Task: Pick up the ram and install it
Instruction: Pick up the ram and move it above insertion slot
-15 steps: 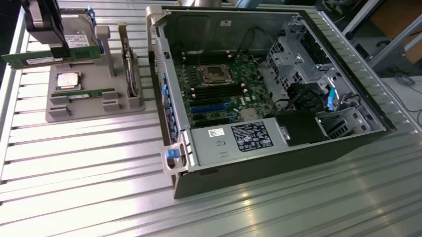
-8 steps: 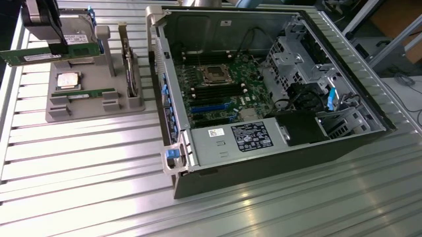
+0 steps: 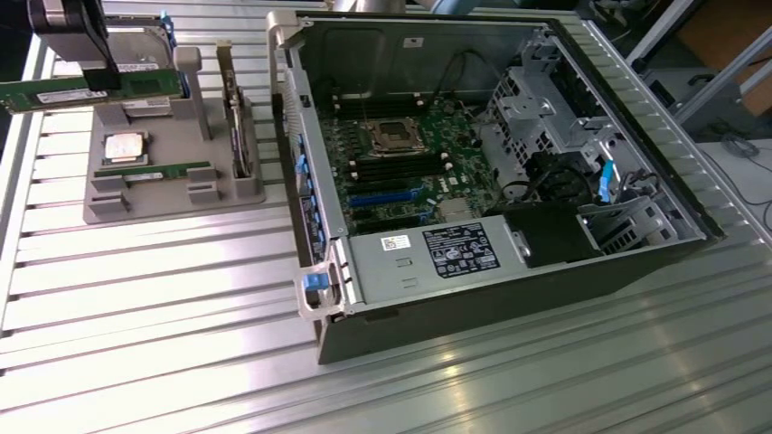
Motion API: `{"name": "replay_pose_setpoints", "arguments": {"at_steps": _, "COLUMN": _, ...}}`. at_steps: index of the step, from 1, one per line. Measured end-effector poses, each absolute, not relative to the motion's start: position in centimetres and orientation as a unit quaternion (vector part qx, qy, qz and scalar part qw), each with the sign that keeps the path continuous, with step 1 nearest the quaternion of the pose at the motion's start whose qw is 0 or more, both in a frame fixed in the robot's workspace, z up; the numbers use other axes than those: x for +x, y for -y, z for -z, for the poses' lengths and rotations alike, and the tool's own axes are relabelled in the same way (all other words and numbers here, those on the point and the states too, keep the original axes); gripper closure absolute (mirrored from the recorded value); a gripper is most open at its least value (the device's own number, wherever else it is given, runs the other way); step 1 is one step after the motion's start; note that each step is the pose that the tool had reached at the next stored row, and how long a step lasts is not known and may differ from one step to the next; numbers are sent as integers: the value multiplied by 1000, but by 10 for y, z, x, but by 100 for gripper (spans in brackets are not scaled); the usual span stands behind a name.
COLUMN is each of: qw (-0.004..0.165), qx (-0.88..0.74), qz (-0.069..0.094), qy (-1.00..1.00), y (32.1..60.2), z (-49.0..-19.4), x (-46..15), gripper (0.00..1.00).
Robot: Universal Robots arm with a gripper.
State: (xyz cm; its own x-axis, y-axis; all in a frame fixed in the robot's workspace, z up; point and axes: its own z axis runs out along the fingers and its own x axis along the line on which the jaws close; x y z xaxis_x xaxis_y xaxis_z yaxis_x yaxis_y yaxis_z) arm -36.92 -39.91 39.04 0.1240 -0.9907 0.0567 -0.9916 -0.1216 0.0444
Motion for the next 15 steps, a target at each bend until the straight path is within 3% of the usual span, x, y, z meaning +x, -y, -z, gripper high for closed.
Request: {"name": "replay_pose_setpoints", "arguments": {"at_steps": 15, "qw": 37, "qx": 749, "qz": -8, "qy": 662, "y": 399, "z": -408, "x": -369, "gripper": 86}}
